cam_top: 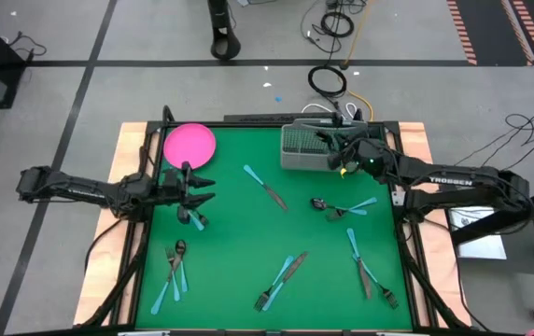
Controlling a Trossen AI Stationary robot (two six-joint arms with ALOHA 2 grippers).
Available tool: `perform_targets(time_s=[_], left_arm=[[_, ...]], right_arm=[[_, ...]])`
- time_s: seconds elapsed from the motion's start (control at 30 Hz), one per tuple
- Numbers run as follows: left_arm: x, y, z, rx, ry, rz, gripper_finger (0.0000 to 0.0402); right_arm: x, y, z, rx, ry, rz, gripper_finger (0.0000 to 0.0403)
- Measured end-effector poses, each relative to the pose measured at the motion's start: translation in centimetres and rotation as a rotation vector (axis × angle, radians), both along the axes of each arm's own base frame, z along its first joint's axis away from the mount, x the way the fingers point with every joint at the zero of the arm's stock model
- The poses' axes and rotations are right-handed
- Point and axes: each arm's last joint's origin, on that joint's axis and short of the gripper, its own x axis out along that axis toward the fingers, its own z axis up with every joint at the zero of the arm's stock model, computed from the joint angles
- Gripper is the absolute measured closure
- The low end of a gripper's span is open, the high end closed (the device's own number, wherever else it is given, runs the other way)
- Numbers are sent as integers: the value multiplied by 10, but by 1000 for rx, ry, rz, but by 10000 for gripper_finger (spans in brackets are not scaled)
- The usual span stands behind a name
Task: Sort silverware
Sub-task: Put the top left black spoon into the cutlery rack with the other black spoons
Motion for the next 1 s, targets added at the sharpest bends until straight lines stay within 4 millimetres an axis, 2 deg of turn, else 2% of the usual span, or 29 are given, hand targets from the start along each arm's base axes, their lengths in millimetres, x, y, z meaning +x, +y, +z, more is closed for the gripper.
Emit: perform_targets(time_s=[0.13, 0.33, 0.57, 1.0], left_arm=[[-5, 0, -12, -9, -33, 0, 214], [-6, 0, -10, -2, -66, 4, 214], [-6, 1, -10, 16, -64, 9, 214], [-6, 0, -9, 15, -77, 4, 214]], right_arm=[[-3, -7, -5, 35, 12, -49, 403], [-3, -9, -21, 148, 50, -97, 403], [1, -9, -27, 214, 13, -85, 402], [-2, -8, -31, 249, 37, -110, 322]])
